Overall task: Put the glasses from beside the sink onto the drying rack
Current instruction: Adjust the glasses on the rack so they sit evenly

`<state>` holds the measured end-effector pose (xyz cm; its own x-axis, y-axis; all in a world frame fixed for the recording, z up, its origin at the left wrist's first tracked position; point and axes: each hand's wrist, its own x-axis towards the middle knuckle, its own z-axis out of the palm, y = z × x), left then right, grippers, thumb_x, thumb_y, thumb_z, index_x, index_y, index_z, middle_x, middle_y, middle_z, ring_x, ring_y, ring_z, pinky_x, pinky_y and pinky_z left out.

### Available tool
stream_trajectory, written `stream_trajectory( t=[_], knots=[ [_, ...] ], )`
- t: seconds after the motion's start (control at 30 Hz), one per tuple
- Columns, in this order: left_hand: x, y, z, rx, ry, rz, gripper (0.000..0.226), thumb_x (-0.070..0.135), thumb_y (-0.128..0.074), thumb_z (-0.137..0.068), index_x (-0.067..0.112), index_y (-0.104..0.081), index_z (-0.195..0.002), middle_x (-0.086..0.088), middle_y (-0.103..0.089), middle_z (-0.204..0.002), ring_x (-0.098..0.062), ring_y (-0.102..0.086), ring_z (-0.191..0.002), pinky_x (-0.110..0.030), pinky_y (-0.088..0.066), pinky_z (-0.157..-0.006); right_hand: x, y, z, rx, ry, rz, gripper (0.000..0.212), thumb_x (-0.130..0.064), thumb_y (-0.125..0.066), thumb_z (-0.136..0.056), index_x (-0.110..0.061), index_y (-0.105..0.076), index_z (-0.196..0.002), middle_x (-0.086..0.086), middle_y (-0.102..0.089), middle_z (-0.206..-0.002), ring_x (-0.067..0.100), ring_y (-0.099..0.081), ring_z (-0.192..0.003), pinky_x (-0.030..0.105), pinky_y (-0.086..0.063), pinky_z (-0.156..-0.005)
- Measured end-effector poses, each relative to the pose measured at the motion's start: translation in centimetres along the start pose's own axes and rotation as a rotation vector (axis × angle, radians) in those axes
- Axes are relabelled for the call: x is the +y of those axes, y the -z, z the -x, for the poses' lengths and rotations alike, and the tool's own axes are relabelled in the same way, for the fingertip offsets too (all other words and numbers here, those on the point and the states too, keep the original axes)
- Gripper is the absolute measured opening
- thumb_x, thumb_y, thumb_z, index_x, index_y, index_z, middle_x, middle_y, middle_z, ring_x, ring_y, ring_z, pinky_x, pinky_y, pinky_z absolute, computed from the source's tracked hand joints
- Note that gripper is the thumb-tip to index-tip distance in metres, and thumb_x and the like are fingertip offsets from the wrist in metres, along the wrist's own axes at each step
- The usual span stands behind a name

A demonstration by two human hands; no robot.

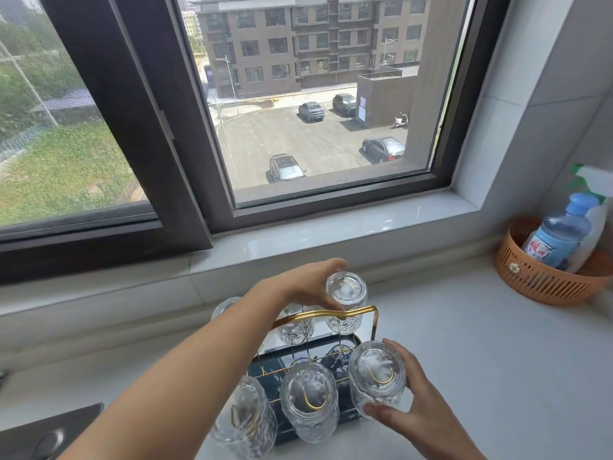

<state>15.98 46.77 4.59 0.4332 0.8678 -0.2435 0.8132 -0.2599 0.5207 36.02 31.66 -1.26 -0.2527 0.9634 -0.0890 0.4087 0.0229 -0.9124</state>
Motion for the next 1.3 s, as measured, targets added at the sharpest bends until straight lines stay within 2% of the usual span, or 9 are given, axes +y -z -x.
stream_trajectory(
  t=[0.07,0.23,0.47,0.6,0.7,0.9,1.3],
  knots=[
    [-0.2,0.1,0.3,-0.005,-0.013,0.001,0.091,0.034,-0.076,-0.066,0.027,-0.021,-0.139,-0.001,-0.037,-0.147,-0.021,-0.037,-0.131,-0.028,-0.026,-0.101,-0.2,0.2,0.0,-0.015,0.004,-0.005,0.082,-0.049,-0.079,-0.056,-0.061,-0.022,-0.115,-0.017,-0.045,-0.134,0.010,-0.045,-0.124,0.028,-0.033,-0.099],
    [-0.1,-0.3,0.3,0.011,-0.006,-0.048,0.085,0.038,-0.074,-0.068,0.025,-0.026,-0.137,-0.002,-0.037,-0.147,-0.021,-0.036,-0.131,-0.035,-0.027,-0.108,-0.7,0.4,0.1,-0.030,0.011,-0.010,0.082,-0.057,-0.072,-0.050,-0.058,-0.023,-0.116,-0.015,-0.046,-0.134,0.009,-0.046,-0.123,0.027,-0.032,-0.099],
    [0.2,-0.3,0.4,0.034,0.004,-0.040,0.074,0.033,-0.071,-0.072,0.023,-0.032,-0.134,-0.003,-0.043,-0.143,-0.023,-0.041,-0.127,-0.036,-0.032,-0.104,-0.2,1.1,-0.1,-0.050,0.010,-0.033,0.078,-0.053,-0.072,-0.055,-0.055,-0.027,-0.118,-0.017,-0.047,-0.130,0.005,-0.046,-0.121,0.028,-0.033,-0.100],
    [0.2,-0.1,0.4,0.028,0.008,-0.018,0.074,0.033,-0.072,-0.072,0.024,-0.032,-0.134,-0.003,-0.042,-0.143,-0.023,-0.040,-0.128,-0.036,-0.032,-0.104,0.0,1.3,-0.3,-0.072,0.008,-0.027,0.077,-0.056,-0.075,-0.054,-0.054,-0.031,-0.117,-0.024,-0.049,-0.125,-0.008,-0.048,-0.115,0.025,-0.035,-0.097],
    [0.2,-0.2,0.5,0.038,0.012,-0.026,0.074,0.035,-0.072,-0.071,0.024,-0.033,-0.133,-0.003,-0.043,-0.142,-0.023,-0.042,-0.126,-0.035,-0.034,-0.103,0.3,1.2,-0.2,-0.060,0.010,-0.038,0.074,-0.043,-0.081,-0.059,-0.054,-0.035,-0.116,-0.024,-0.054,-0.120,-0.012,-0.050,-0.109,0.024,-0.036,-0.095],
    [0.3,-0.3,0.6,0.061,0.013,-0.037,0.074,0.035,-0.072,-0.071,0.022,-0.034,-0.132,-0.004,-0.045,-0.141,-0.023,-0.043,-0.125,-0.034,-0.034,-0.104,0.5,0.6,-0.3,-0.008,0.019,-0.042,0.071,-0.045,-0.078,-0.054,-0.055,-0.037,-0.111,-0.035,-0.054,-0.112,-0.011,-0.051,-0.106,0.017,-0.037,-0.087],
    [0.6,-0.3,0.9,0.072,0.024,-0.036,0.073,0.036,-0.073,-0.070,0.020,-0.035,-0.130,-0.005,-0.047,-0.139,-0.024,-0.045,-0.123,-0.037,-0.038,-0.103,0.5,-0.5,-0.3,0.037,0.035,-0.016,0.075,-0.043,-0.083,-0.056,-0.052,-0.033,-0.111,-0.019,-0.051,-0.121,0.004,-0.051,-0.112,0.025,-0.037,-0.090]
  ],
)
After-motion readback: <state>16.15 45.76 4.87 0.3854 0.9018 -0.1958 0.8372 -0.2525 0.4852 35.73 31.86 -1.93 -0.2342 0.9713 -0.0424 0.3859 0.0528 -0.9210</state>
